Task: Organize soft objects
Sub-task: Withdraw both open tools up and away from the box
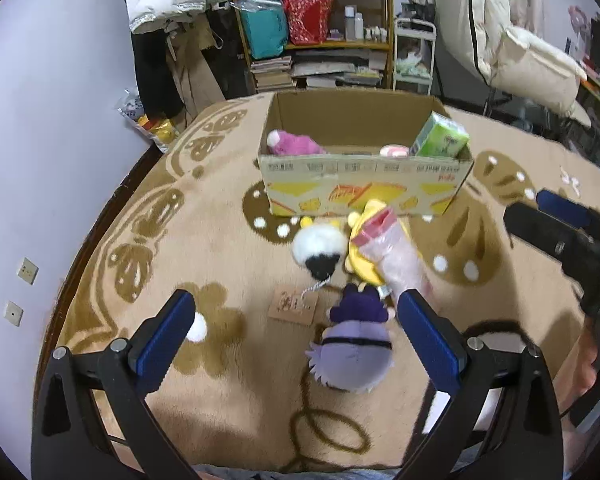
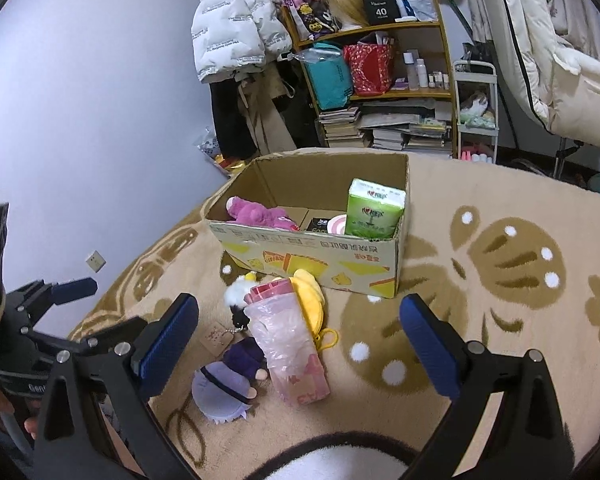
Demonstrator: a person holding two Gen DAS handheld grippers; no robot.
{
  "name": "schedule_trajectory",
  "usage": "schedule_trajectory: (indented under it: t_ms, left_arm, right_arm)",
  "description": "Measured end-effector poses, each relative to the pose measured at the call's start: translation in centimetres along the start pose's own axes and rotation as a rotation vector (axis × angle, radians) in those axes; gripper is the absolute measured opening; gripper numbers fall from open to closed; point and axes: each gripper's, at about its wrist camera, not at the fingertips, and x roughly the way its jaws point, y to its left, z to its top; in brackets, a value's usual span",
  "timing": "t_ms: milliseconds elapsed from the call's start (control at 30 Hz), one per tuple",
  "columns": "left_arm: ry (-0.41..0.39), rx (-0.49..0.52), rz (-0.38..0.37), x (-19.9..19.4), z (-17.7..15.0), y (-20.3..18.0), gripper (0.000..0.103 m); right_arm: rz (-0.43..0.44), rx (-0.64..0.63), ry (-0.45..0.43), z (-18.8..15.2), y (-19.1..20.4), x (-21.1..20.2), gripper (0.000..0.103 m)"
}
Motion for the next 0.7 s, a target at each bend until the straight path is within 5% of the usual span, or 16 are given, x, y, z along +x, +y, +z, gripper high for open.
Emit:
schedule_trajectory:
  t_ms: [700]
  left_arm:
    - [0.173, -0.009, -0.019, 5.8, -1.1, -0.1, 0.100]
  right_arm:
    - [0.019, 0.055, 0.095, -0.8, -2.2, 4.8, 0.103]
